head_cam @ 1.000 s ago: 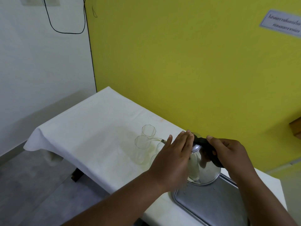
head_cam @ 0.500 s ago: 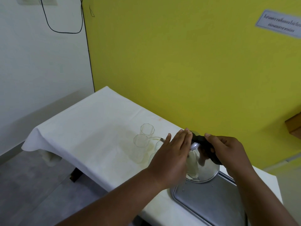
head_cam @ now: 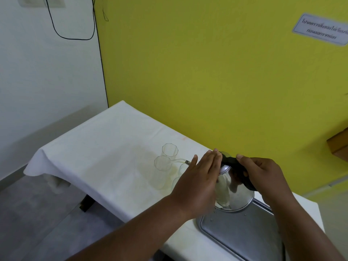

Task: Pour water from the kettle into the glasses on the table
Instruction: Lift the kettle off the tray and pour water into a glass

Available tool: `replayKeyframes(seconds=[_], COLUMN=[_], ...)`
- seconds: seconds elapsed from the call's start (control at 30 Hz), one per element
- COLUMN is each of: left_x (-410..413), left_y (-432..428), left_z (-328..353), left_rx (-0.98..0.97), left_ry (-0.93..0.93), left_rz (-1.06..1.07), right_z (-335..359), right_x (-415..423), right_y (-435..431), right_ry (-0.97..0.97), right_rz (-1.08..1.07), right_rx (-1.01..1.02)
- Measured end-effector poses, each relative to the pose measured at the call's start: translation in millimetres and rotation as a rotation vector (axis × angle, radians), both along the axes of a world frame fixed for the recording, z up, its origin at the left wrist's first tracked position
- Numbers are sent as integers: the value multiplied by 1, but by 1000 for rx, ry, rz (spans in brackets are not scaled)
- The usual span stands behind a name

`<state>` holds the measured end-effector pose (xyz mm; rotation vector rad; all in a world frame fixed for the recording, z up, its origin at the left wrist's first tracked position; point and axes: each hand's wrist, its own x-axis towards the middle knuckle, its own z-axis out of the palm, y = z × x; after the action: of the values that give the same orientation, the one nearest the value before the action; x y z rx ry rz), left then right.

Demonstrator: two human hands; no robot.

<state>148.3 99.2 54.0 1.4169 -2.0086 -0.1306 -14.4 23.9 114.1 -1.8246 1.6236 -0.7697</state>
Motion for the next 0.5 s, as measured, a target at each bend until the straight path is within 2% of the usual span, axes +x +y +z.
replayKeyframes(seconds=[0.5], left_x=[1], left_y=[-3], left_z=[-4], left_rx=[-3], left_ry=[-5], left_rz=[-8], right_z=[-4], right_x=[0], right_y=[-1], right_ry=[-9], right_rz=[-10], right_rx=[-12])
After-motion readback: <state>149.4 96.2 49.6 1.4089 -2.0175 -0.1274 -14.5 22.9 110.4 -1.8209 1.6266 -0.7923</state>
